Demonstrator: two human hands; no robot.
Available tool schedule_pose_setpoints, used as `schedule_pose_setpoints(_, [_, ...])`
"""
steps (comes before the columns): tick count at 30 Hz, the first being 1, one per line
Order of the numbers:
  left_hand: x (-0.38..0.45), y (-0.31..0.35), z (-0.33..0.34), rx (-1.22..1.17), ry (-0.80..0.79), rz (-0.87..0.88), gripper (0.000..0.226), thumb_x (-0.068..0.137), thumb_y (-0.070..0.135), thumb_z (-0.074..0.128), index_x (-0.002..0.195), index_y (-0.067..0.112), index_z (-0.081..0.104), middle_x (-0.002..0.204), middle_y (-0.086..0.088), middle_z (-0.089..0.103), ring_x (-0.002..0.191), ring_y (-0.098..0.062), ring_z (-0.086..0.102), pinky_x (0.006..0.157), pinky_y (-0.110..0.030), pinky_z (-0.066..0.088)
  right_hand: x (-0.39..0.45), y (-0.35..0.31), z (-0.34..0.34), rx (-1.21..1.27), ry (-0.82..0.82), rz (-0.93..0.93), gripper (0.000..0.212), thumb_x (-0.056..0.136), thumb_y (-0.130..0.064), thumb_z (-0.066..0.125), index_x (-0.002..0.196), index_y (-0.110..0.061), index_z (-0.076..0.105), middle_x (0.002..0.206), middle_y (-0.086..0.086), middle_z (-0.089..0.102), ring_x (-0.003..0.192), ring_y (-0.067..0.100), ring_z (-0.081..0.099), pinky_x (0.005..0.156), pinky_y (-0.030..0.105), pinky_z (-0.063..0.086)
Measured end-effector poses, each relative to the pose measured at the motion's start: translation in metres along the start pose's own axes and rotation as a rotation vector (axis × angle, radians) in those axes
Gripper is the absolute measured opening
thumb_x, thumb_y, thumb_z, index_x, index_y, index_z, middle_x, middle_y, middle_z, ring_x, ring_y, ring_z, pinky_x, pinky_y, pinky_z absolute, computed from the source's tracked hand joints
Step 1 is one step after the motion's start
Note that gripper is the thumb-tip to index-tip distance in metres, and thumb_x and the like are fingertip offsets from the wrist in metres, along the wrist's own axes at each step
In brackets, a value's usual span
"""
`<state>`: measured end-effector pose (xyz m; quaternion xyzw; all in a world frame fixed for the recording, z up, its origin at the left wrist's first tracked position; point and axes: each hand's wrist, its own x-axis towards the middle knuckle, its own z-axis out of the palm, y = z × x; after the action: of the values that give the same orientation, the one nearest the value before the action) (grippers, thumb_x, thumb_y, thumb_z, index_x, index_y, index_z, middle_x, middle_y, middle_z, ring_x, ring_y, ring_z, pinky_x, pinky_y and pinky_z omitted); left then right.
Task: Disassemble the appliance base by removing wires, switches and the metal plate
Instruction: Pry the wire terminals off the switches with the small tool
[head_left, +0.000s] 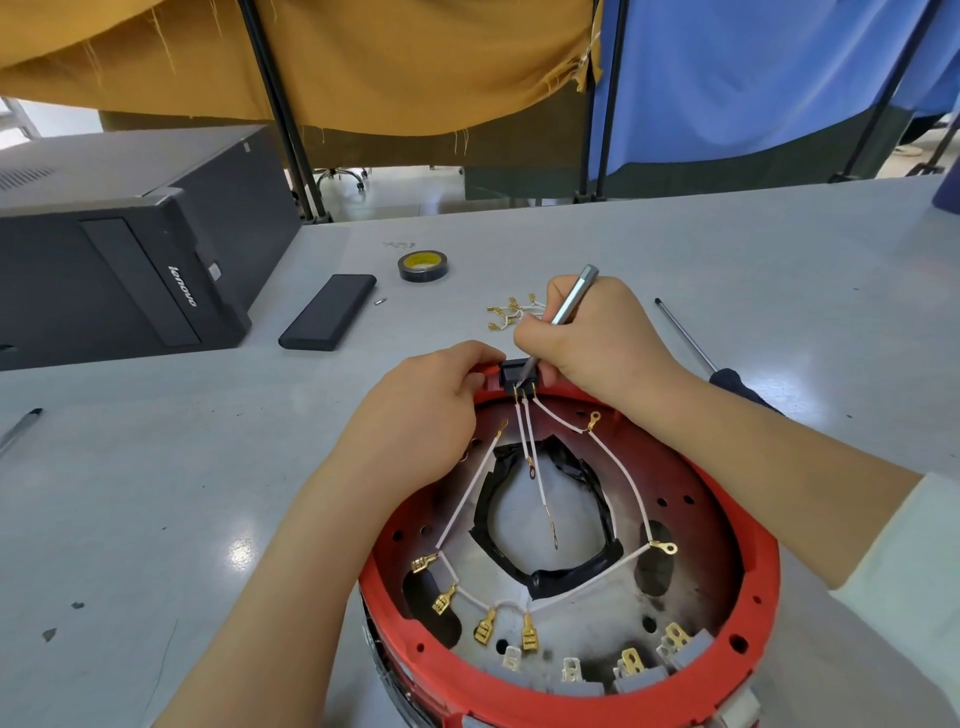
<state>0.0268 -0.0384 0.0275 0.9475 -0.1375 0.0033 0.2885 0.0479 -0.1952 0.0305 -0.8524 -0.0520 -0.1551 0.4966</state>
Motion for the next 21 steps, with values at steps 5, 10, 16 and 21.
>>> schedule_pose_setpoints(5, [0.0,0.0002,-0.0002,0.005,0.003,0.004,0.036,0.098,0.017,0.036,0.12,0.039,0.054,0.106,0.006,0.064,0.087,-0.013,0.057,0.082,-0.032,0.045,-0.0001,-0.0019,-0.0013,-0.019,-0.047,0.019,0.029,0.078,-0.011,0.057,0.055,-0.014,0.039,0.044,0.009,0.057,0.03,0.005,0.035,0.036,0.012,0.03])
schedule_pose_setpoints(10, [0.0,0.001,-0.0003,0.009,0.002,0.007,0.037,0.098,0.016,0.036,0.12,0.039,0.054,0.106,0.006,0.064,0.086,-0.012,0.058,0.081,-0.032,0.046,0.0004,-0.0022,-0.0028,-0.016,-0.074,0.031,0.028,0.076,-0.01,0.057,0.054,-0.013,0.038,0.039,0.005,0.053,0.03,0.005,0.036,0.036,0.011,0.03])
schedule_pose_setpoints(16, [0.0008,0.0005,-0.0002,0.001,0.005,0.014,0.035,0.098,0.017,0.036,0.118,0.039,0.055,0.103,0.007,0.064,0.079,-0.01,0.06,0.077,-0.03,0.046,-0.0003,-0.0021,-0.0018,-0.006,-0.02,0.017,0.028,0.075,-0.008,0.057,0.056,-0.012,0.037,0.042,0.009,0.051,0.029,0.005,0.038,0.037,0.014,0.031])
schedule_pose_setpoints(21, [0.0009,-0.001,0.0003,0.004,0.006,0.021,0.035,0.098,0.017,0.036,0.117,0.04,0.055,0.102,0.007,0.064,0.079,-0.011,0.06,0.075,-0.029,0.045,0.0008,0.0006,-0.0015,0.017,0.015,-0.014,0.029,0.077,-0.011,0.058,0.056,-0.012,0.038,0.039,0.005,0.053,0.031,0.005,0.039,0.038,0.013,0.032])
